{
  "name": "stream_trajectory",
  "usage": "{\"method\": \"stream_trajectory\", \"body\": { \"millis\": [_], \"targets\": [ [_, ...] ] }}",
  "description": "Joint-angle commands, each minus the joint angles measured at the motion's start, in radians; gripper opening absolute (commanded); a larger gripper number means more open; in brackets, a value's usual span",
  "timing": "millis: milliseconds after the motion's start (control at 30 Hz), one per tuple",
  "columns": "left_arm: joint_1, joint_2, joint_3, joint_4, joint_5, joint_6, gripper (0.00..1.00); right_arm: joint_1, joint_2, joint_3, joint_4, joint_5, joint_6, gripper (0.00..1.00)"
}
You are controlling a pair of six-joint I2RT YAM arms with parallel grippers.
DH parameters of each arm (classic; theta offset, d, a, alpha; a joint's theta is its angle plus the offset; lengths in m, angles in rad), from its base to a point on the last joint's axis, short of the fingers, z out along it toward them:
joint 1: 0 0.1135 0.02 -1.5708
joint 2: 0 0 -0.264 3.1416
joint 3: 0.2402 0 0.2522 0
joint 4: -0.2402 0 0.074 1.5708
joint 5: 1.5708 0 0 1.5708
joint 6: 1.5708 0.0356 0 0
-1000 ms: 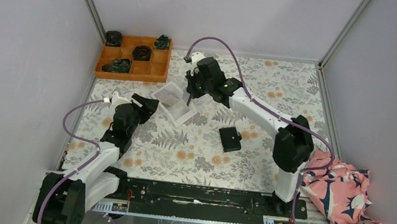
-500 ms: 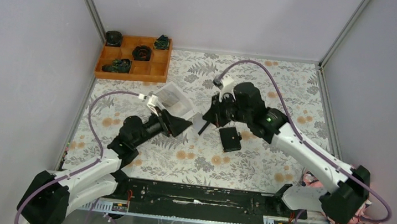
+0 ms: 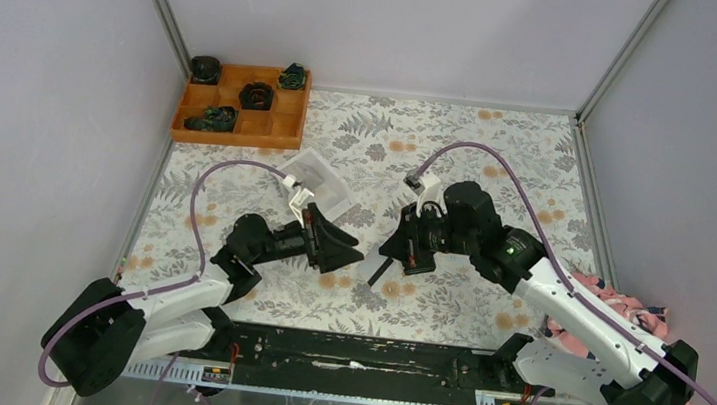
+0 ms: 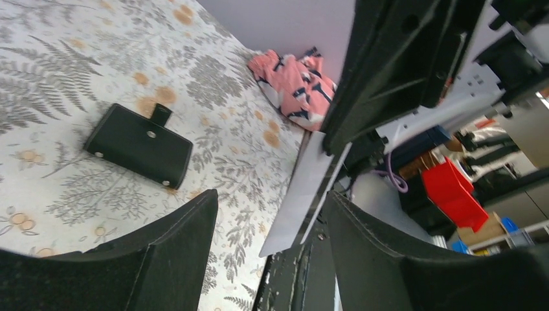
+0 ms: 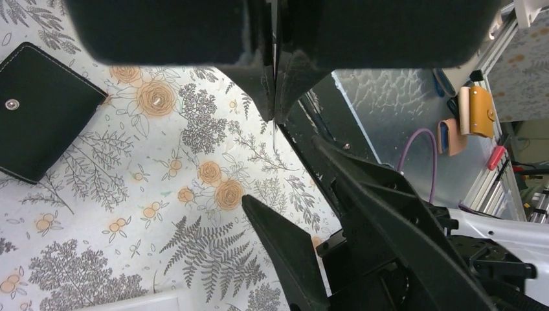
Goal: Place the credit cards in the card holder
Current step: Pick up the credit card from the storage box.
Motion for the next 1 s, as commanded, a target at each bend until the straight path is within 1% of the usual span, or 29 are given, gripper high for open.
{"method": "stream_trajectory", "body": {
  "millis": [0, 300, 533, 600, 733, 900, 967],
  "targets": [
    [-0.019, 0.041, -0.007, 0.159, 0.126, 0.014, 0.68, 0.006, 0.003, -0.014, 0.022, -0.047, 0.033, 0.00],
    [-0.040, 0.155, -0.006, 0.266, 0.197, -0.011, 0.66, 0.004, 0.069, -0.020, 0.073, -0.093, 0.045, 0.00],
    [-0.041, 0.231, -0.011, 0.350, 0.238, -0.032, 0.62, -0.004, 0.092, -0.012, 0.086, -0.128, 0.049, 0.00],
    [-0.041, 0.256, -0.013, 0.386, 0.254, -0.046, 0.58, -0.012, 0.098, -0.011, 0.084, -0.136, 0.045, 0.00],
    [-0.041, 0.305, -0.014, 0.448, 0.281, -0.073, 0.47, -0.032, 0.107, -0.016, 0.081, -0.155, 0.033, 0.00],
    [-0.040, 0.362, -0.021, 0.530, 0.298, -0.111, 0.40, -0.062, 0.108, -0.017, 0.082, -0.173, 0.026, 0.00],
    [-0.040, 0.380, -0.022, 0.552, 0.302, -0.118, 0.35, -0.072, 0.108, -0.015, 0.079, -0.178, 0.023, 0.00]
  ]
}}
